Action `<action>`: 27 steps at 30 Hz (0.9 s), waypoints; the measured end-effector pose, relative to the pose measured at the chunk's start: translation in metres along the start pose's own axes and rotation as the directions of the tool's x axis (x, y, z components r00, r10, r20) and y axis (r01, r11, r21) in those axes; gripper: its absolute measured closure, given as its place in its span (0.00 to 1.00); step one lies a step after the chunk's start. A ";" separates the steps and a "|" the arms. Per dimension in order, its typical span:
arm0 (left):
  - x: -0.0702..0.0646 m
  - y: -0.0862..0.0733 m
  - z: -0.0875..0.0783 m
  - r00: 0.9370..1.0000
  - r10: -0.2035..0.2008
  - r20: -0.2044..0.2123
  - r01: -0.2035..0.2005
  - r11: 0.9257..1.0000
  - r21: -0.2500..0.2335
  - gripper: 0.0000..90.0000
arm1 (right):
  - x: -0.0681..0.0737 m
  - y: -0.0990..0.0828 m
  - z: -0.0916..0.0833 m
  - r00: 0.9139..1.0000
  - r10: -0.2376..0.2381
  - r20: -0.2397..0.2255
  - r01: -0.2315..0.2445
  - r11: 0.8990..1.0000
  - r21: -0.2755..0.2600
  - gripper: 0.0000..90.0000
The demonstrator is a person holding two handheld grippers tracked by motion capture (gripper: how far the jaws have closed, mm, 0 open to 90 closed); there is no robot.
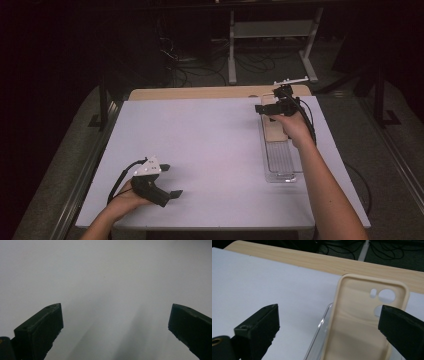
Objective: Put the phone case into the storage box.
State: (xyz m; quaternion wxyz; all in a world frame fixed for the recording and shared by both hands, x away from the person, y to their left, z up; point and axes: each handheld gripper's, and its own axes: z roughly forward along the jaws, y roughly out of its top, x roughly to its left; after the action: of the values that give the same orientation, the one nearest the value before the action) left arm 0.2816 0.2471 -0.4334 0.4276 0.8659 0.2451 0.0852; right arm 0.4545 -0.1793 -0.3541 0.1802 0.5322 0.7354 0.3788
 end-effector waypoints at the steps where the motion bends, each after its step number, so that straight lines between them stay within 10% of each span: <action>1: 0.000 0.000 0.000 1.000 -0.002 0.001 0.002 1.000 -0.003 0.00 | 0.001 -0.002 -0.002 1.000 -0.002 -0.007 0.002 1.000 0.003 0.03; 27: -0.001 0.000 0.002 1.000 0.000 0.006 0.000 1.000 0.001 0.00 | 0.031 -0.056 -0.038 0.982 -0.092 -0.162 0.088 0.996 -0.032 0.04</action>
State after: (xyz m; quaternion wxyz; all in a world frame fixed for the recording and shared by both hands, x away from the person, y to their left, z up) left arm 0.2815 0.2453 -0.4342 0.4278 0.8664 0.2440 0.0826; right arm 0.3815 -0.1730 -0.3665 0.1428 0.4632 0.7664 0.4215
